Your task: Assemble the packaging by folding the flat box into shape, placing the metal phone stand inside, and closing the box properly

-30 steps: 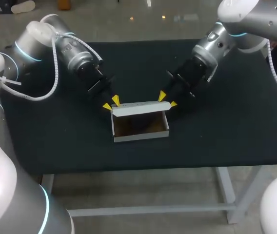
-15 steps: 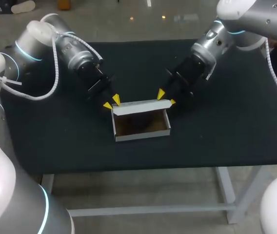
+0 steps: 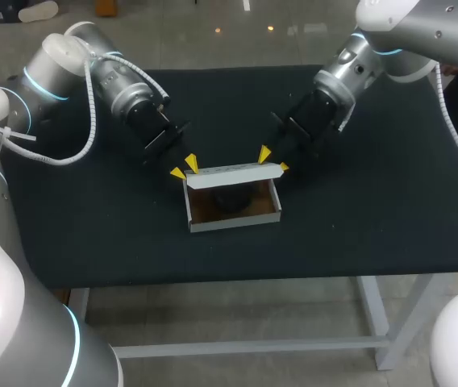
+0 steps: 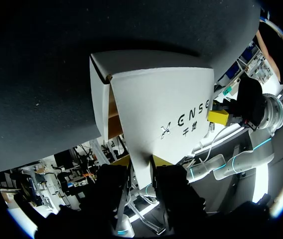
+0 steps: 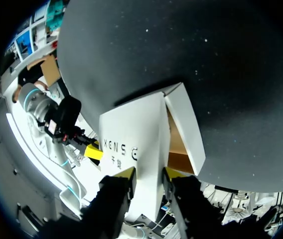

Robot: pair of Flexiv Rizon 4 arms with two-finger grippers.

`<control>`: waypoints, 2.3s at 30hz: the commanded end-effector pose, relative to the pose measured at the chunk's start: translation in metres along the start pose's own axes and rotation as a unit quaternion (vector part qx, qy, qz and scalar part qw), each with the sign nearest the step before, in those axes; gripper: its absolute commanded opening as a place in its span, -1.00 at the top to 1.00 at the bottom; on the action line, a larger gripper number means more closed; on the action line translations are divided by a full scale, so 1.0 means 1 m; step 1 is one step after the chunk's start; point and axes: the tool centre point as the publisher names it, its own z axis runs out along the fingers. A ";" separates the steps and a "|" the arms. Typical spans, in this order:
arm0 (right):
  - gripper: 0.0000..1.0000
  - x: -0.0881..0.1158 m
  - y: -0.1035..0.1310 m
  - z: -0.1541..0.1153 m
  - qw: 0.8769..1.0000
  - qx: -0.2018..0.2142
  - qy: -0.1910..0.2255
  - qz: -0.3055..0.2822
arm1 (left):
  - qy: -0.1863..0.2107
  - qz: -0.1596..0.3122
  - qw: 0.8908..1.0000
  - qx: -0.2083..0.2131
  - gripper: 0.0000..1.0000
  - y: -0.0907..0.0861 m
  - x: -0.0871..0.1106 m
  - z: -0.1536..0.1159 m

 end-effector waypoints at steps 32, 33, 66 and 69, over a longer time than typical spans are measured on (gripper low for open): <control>0.26 0.006 0.002 0.006 1.000 0.014 0.000 0.019 | 0.005 0.007 0.994 -0.107 0.55 -0.011 0.000 -0.003; 0.26 0.006 0.001 0.007 1.000 0.014 0.000 0.019 | 0.005 0.007 0.994 -0.108 0.55 -0.010 0.000 -0.002; 0.24 -0.003 -0.003 0.015 1.000 0.013 0.002 0.017 | -0.008 0.008 0.996 -0.091 0.56 -0.010 -0.008 0.007; 0.24 -0.005 -0.001 0.015 1.000 0.014 0.002 0.019 | -0.010 0.008 0.996 -0.088 0.58 -0.010 -0.008 0.007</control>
